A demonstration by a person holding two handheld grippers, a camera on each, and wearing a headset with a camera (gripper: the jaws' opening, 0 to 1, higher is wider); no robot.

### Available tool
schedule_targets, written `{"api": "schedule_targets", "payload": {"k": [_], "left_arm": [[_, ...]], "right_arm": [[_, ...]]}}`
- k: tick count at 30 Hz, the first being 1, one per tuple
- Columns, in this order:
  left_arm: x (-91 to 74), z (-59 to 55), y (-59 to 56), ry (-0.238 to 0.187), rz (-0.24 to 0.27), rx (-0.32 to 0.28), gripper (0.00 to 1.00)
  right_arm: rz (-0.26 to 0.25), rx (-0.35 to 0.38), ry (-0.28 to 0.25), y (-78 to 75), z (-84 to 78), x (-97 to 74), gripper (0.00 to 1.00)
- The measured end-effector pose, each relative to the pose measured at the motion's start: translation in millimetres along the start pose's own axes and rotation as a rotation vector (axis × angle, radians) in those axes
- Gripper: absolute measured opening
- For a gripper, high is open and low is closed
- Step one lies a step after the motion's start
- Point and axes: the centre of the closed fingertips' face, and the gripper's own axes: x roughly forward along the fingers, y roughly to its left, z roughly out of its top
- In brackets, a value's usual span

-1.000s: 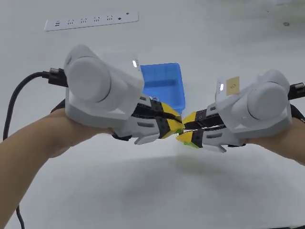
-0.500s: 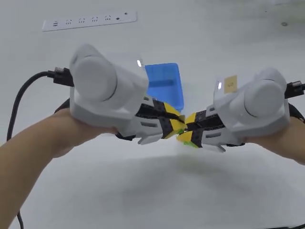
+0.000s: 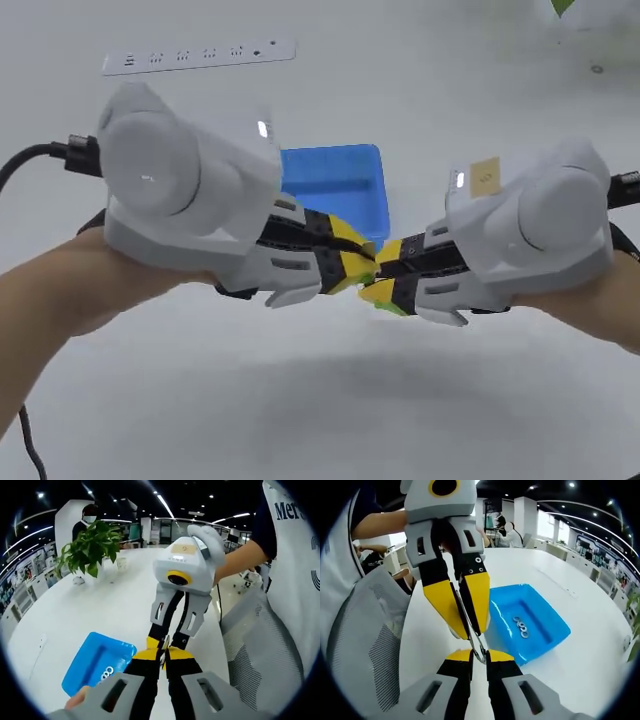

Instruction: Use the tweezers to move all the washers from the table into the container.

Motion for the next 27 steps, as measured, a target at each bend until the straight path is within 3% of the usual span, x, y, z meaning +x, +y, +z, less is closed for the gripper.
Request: {"api": "schedule_targets", "payload": {"k": [10,16,22,27], "left_arm": [[-26.3,15.5,8.0,-0.022,0.045,0.042,0.08],[-37.2,25.0,15.8,-0.034,0.063,0.068,0.08],[-42.4,31.9,31.2,-0.051,0.076,0.080,0.08],[-37.7,29.6,48.3,-0.041,0.082,0.093,0.08]], "right_arm": [[-0.019,-0.069,-0.047,-4.5,37.0,-4.5,0.11],[-0.038,-0.071,-0.088,-10.4,52.0,-6.7,0.11],[-0.066,-0.075,-0.117,-25.9,64.8,-5.7,0.11],[-0.074,-0.084,-0.114,-42.8,66.4,3.4,0.11]]}}
